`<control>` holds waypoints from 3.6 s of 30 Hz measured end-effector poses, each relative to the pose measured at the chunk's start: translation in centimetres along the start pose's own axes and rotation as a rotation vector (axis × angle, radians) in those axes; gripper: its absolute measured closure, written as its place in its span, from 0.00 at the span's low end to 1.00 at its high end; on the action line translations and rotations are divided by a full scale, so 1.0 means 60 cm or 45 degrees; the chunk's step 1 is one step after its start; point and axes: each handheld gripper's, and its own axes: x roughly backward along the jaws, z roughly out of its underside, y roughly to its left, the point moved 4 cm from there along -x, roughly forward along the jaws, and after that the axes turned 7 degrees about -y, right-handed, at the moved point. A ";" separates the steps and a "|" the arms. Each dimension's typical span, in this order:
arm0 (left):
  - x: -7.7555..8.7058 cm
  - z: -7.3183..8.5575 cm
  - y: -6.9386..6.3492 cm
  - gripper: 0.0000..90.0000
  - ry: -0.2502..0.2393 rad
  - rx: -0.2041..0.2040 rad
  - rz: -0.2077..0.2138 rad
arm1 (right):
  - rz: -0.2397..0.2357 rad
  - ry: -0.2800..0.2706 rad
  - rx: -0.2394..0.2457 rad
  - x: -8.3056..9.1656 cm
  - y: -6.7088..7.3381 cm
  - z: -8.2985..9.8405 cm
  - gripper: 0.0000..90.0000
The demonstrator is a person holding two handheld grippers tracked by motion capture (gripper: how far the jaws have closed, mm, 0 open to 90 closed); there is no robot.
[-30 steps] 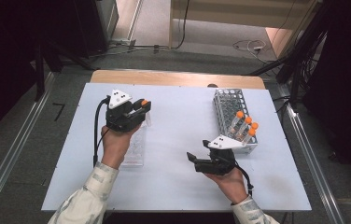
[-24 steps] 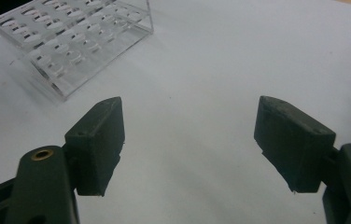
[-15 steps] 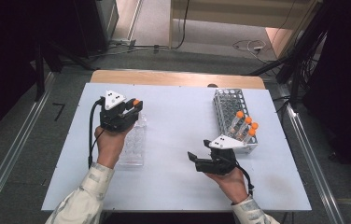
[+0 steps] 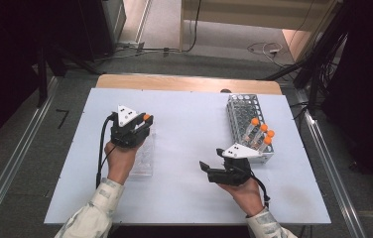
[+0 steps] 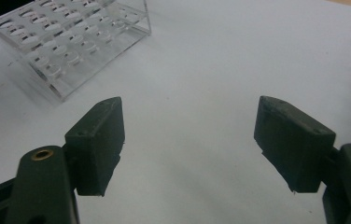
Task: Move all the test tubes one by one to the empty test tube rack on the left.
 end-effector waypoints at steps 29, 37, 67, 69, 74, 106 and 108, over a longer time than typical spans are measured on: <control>0.032 0.011 -0.001 0.34 -0.014 0.131 0.082 | 0.038 -0.013 -0.026 0.021 -0.022 0.005 0.26; 0.053 0.026 0.004 0.28 -0.022 0.150 0.085 | 0.087 -0.041 -0.051 0.051 -0.051 0.011 0.26; 0.124 0.063 0.031 0.24 -0.037 0.179 0.059 | 0.423 -0.122 -0.161 0.137 -0.157 0.046 0.35; 0.126 0.065 0.033 0.24 -0.038 0.177 0.056 | 0.467 -0.128 -0.156 0.136 -0.166 0.047 0.40; 0.127 0.070 0.032 0.24 -0.028 0.173 0.055 | 0.519 -0.158 -0.185 0.131 -0.183 0.047 0.55; 0.124 0.073 0.026 0.24 -0.019 0.162 0.069 | 0.540 -0.249 -0.171 0.134 -0.189 0.015 0.80; 0.124 0.073 0.028 0.24 -0.017 0.166 0.067 | 0.536 -0.271 -0.162 0.141 -0.187 0.006 0.80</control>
